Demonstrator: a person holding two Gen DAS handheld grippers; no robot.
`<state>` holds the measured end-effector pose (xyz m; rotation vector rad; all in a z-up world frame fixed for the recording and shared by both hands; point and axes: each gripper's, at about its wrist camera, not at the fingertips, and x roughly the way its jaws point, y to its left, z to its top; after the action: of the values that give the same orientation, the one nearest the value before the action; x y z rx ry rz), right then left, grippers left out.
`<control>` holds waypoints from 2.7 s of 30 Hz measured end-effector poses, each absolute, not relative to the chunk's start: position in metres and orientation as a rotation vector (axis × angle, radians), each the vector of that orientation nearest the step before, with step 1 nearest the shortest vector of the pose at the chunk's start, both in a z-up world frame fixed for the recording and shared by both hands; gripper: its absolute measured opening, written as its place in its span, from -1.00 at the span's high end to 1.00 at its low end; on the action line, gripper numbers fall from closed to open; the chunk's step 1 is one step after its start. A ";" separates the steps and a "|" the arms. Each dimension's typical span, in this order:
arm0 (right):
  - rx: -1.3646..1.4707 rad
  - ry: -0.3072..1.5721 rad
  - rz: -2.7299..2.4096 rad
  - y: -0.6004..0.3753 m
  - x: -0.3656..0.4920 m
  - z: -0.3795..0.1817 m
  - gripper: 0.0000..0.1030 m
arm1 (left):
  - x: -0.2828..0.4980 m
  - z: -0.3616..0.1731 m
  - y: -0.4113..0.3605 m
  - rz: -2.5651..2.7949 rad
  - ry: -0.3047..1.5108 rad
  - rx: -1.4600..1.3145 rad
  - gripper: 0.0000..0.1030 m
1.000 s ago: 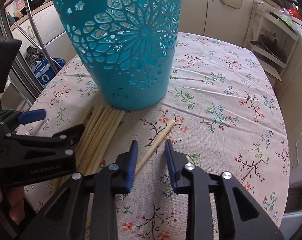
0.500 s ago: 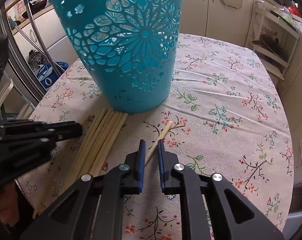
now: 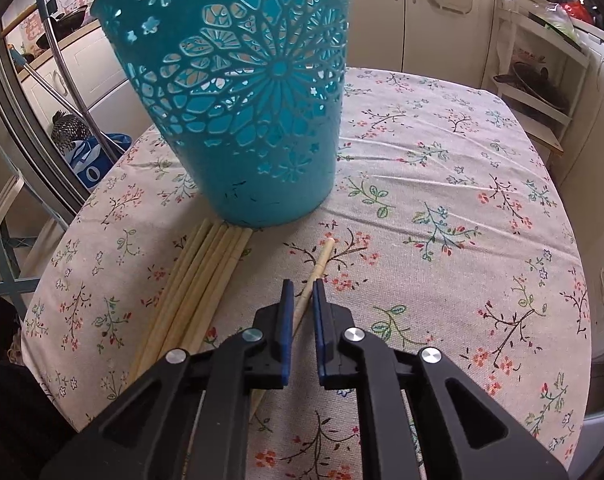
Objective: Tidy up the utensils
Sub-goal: 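Lift the stick with the left tool and drop it into the teal basket, then grasp a stick with the right tool and release it into the basket while left tool waits by basket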
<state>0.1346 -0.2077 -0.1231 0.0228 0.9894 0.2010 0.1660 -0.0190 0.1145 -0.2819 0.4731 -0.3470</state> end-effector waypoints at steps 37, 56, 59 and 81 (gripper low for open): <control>0.097 0.954 0.156 -0.222 0.133 -0.122 0.59 | 0.156 0.005 0.035 0.104 0.508 -0.392 -0.52; 0.297 0.816 0.164 -0.245 0.081 -0.058 0.89 | 0.168 -0.021 0.063 0.100 0.630 -0.532 -0.55; 0.376 0.652 0.225 -0.250 0.079 -0.007 0.89 | 0.169 -0.022 0.062 0.101 0.634 -0.540 -0.56; 0.227 0.461 0.099 -0.196 0.238 0.047 0.88 | 0.170 -0.023 0.060 0.126 0.634 -0.561 -0.57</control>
<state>0.2382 -0.1956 0.0473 0.2267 0.4613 0.0989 0.1703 0.0600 -0.0226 -0.5612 0.6339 0.1264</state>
